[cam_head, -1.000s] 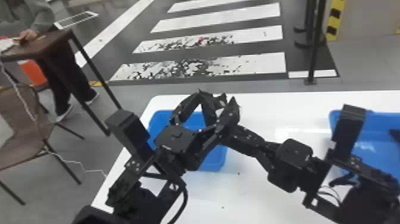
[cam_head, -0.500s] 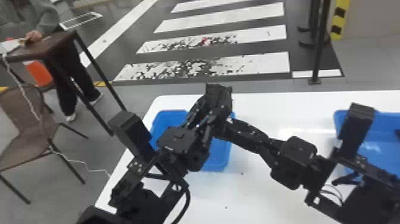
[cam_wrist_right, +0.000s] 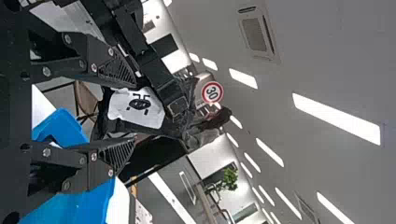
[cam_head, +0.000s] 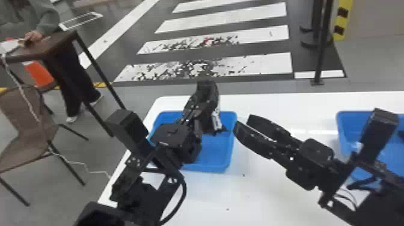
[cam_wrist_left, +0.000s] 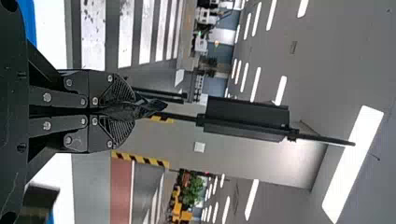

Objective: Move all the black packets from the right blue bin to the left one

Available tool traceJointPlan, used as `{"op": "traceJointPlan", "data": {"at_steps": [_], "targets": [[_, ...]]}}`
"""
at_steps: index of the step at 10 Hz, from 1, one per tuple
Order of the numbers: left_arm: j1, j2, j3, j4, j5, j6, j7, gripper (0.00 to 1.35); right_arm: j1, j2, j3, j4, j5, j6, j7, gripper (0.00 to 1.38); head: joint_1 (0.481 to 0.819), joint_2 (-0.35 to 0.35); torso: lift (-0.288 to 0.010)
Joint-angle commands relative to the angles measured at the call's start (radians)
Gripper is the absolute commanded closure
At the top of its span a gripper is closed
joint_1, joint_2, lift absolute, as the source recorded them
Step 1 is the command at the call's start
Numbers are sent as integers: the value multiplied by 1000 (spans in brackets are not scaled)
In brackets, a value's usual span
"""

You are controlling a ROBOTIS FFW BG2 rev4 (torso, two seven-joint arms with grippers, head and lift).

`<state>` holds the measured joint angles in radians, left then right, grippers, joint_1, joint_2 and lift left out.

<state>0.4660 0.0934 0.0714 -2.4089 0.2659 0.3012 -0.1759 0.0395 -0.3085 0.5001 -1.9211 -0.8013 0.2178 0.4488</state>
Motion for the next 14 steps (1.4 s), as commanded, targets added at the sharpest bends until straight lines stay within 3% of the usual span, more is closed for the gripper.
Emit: {"op": "traceJointPlan", "data": {"at_steps": [1, 3, 4, 5, 6, 8, 12, 14], "targets": [[-86, 0, 28, 155, -108, -100, 16, 1210, 39, 6, -61, -12, 14, -7, 1, 246, 688, 341, -140], [-206, -4, 68, 427, -206, -225, 33, 1208, 86, 19, -165, -46, 65, 6, 1, 239, 672, 340, -140], [-218, -9, 88, 459, -210, -213, 46, 897, 95, 20, -205, -66, 97, 33, -1, 237, 672, 335, -140], [-208, -9, 88, 459, -186, -237, 35, 274, 113, 29, -265, -95, 149, 74, -5, 233, 674, 332, -140], [-191, -9, 82, 452, -156, -318, 15, 12, 135, 43, -333, -132, 207, 99, -19, 233, 677, 328, -140], [-103, -14, 72, 282, -120, -264, -10, 217, 184, 63, -458, -257, 335, 239, -81, 229, 669, 259, -140], [189, -24, 74, -76, -17, -188, -28, 243, 228, 89, -636, -400, 448, 521, -187, 229, 677, 104, -140], [233, -27, 56, -125, -1, -159, -40, 243, 196, 92, -710, -434, 490, 720, -213, 225, 695, 14, -140]]}}
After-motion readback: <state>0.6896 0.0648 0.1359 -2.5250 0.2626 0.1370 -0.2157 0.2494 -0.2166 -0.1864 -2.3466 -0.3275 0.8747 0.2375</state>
